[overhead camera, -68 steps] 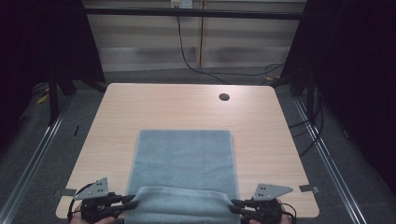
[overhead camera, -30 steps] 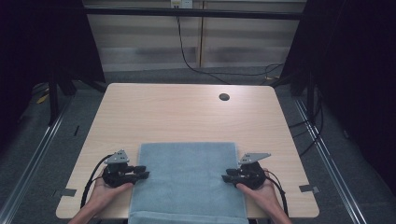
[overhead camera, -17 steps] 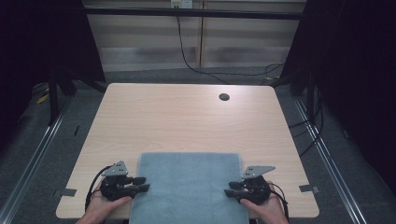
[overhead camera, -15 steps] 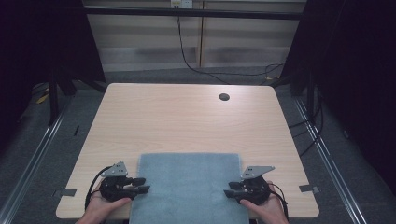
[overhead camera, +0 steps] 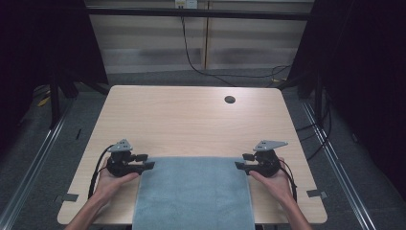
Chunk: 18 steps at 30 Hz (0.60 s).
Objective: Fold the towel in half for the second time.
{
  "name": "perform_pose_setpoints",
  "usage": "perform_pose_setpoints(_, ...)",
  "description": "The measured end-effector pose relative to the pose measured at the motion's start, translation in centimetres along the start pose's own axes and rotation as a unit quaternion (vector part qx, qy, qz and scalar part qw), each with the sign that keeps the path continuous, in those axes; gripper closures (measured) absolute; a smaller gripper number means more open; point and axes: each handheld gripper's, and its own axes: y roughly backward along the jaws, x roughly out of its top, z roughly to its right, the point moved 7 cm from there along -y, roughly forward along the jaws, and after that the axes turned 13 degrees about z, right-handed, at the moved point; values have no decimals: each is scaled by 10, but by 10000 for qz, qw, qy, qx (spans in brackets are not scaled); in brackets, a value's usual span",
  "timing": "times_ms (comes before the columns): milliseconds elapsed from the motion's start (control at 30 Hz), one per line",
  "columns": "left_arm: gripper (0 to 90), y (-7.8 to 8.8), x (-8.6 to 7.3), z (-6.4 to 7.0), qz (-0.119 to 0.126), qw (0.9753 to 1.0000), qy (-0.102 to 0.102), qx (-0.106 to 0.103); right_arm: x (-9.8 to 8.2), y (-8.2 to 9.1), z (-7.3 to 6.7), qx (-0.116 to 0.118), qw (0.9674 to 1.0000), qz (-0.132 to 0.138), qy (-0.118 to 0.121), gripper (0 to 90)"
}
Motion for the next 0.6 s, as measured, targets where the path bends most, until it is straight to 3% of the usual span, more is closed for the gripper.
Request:
perform_pose_setpoints(100, 447, -7, 2, -12, -20, 9998, 6, 177, -5, -12, 12, -93, 9998, -178, -25, 461)
perform_pose_setpoints(133, 438, -9, 1, -15, 12, 9998, 71, 162, -6, -15, 14, -64, 9997, -205, -63, 456)
perform_pose_setpoints(200, 412, -14, -6, -15, -188, 9997, 139, 64, -6, -19, 18, -49, 9997, -198, -138, 440)
perform_pose_setpoints(267, 398, -18, -13, -15, -359, 9993, 9, 124, -7, -23, 19, -25, 9998, -145, -167, 438)
perform_pose_setpoints(367, 400, -19, -13, -10, -386, 9992, -42, 21, -12, -29, 14, 29, 9996, -276, -61, 441)
perform_pose_setpoints(500, 499, -17, -15, -7, -381, 9991, -166, -21, -15, -32, 10, -18, 9994, -355, 4, 472)
perform_pose_setpoints(600, 675, -14, -18, -5, -434, 9986, -188, -223, -16, -30, 9, 19, 9995, -316, 3, 636)
